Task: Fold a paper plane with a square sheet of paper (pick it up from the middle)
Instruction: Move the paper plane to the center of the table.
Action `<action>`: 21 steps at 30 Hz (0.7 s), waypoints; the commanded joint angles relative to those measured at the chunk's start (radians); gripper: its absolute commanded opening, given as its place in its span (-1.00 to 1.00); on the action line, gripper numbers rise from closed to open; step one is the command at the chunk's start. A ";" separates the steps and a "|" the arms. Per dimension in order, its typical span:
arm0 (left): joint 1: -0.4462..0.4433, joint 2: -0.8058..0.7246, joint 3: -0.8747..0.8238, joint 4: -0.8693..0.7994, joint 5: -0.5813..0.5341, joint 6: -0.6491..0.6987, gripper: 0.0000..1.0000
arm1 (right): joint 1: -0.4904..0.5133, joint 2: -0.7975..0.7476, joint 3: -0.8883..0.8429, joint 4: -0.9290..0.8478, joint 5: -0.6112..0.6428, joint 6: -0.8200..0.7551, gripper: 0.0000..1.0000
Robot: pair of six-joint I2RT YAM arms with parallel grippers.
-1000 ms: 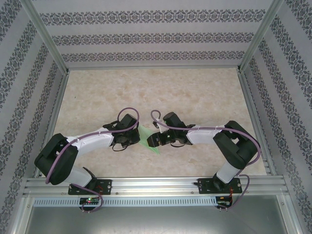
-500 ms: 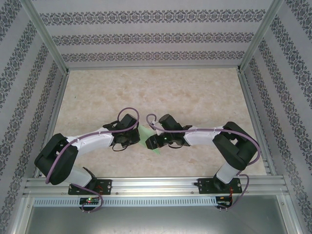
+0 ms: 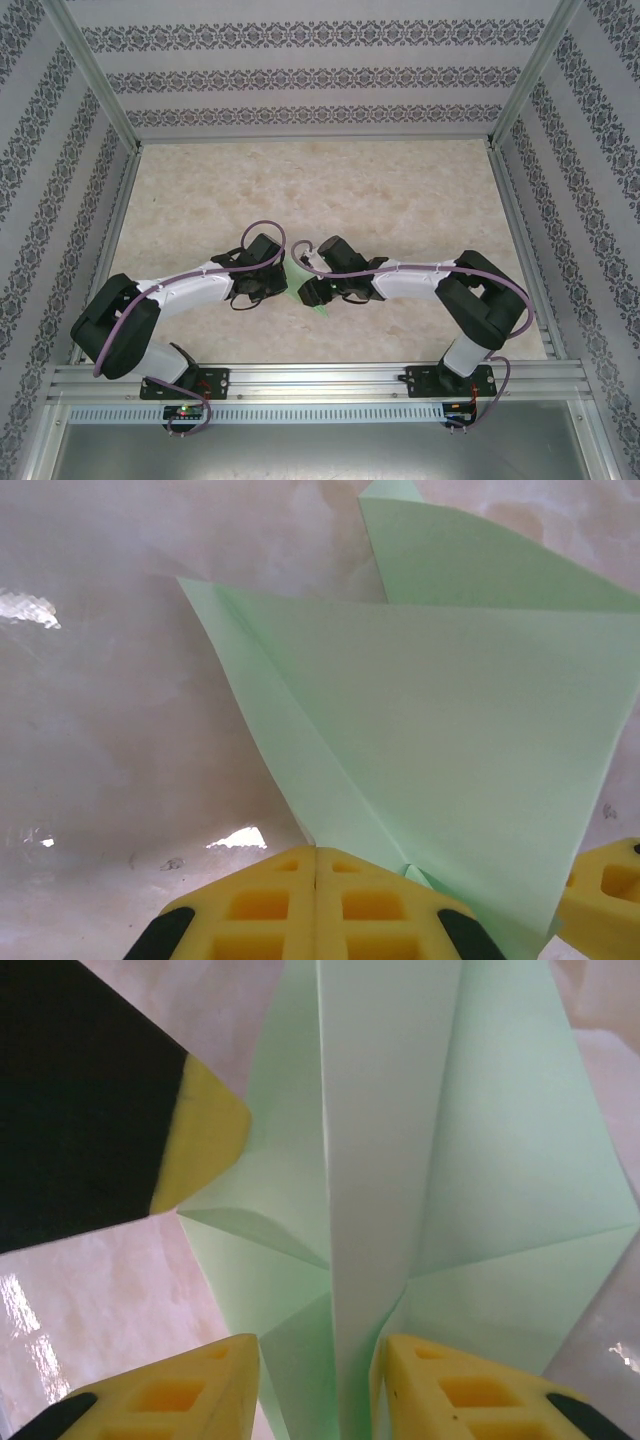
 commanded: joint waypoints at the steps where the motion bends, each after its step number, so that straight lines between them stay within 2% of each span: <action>1: 0.007 -0.002 0.024 -0.002 0.008 0.023 -1.00 | 0.018 0.025 0.029 -0.018 0.036 -0.032 -0.21; 10: 0.008 -0.013 0.004 0.012 0.008 0.007 -1.00 | 0.030 0.028 0.021 -0.023 0.076 -0.036 -0.30; 21: 0.008 -0.013 -0.003 0.010 0.008 0.006 -1.00 | 0.036 0.070 0.033 -0.026 0.056 -0.043 -0.35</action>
